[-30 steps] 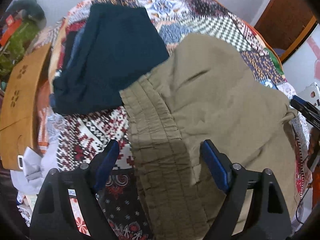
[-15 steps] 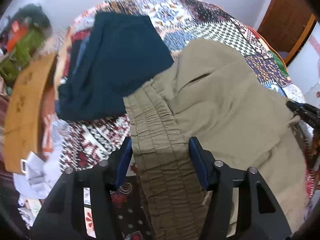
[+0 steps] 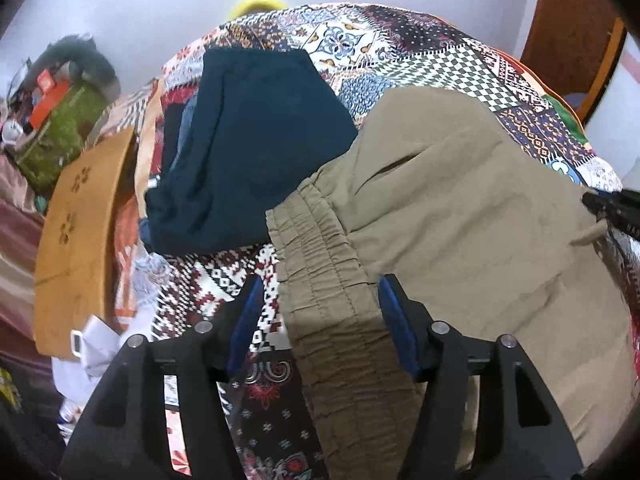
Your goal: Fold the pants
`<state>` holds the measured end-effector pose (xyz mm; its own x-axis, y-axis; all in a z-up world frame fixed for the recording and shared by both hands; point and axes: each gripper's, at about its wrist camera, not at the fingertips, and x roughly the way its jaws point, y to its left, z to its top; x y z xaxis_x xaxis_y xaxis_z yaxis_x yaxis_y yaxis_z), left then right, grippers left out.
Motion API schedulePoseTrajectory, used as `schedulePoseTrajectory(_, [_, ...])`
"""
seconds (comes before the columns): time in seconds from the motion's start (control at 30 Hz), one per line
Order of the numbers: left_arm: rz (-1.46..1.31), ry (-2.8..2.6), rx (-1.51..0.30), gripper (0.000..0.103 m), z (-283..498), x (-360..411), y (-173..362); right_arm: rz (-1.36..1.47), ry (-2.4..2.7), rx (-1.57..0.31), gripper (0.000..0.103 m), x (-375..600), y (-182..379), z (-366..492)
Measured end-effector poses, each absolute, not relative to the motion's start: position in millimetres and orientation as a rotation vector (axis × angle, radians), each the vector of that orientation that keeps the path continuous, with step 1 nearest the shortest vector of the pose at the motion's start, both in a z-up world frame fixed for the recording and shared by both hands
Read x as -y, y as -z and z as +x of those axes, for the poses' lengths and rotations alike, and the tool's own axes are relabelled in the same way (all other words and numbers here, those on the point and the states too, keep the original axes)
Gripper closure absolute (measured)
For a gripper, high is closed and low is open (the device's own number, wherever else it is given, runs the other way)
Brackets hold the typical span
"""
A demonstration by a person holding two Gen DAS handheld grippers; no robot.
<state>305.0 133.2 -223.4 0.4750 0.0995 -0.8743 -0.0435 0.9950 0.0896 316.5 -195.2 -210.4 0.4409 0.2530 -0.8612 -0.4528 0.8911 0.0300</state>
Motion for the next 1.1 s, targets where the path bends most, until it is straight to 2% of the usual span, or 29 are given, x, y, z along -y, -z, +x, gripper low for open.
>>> schedulePoseTrajectory(0.03, [0.063, -0.092, -1.06, 0.039, 304.0, -134.3, 218.6, -0.215, -0.444, -1.02, 0.083, 196.5, 205.4, 315.4])
schedulePoseTrajectory(0.1, [0.044, -0.096, -1.031, 0.032, 303.5, -140.5, 207.9, -0.205, -0.452, -0.988, 0.071, 198.8, 193.6, 312.2])
schedulePoseTrajectory(0.2, [-0.006, -0.103, -1.004, 0.029, 309.5, -154.2, 194.6, -0.178, -0.467, -0.927, 0.056, 199.4, 173.5, 309.4])
schedulePoseTrajectory(0.27, [-0.024, -0.122, -1.003, 0.029, 318.2, -163.4, 190.7, -0.17, -0.477, -0.881, 0.053, 197.1, 158.5, 310.5])
schedulePoseTrajectory(0.4, [-0.053, -0.149, -1.025, 0.026, 339.3, -176.3, 194.0, -0.141, -0.496, -0.837, 0.041, 189.3, 140.9, 322.1])
schedulePoseTrajectory(0.67, [-0.116, -0.153, -1.117, 0.024, 378.3, -193.5, 233.2, -0.12, -0.522, -0.888, 0.041, 167.9, 152.3, 371.9])
schedulePoseTrajectory(0.9, [-0.178, -0.122, -1.225, 0.022, 403.2, -199.3, 281.5, -0.12, -0.513, -1.018, 0.041, 145.8, 197.3, 432.4])
schedulePoseTrajectory(1.1, [-0.248, -0.068, -1.237, 0.02, 408.1, -203.7, 299.4, -0.127, -0.532, -1.096, 0.041, 121.0, 230.4, 469.3])
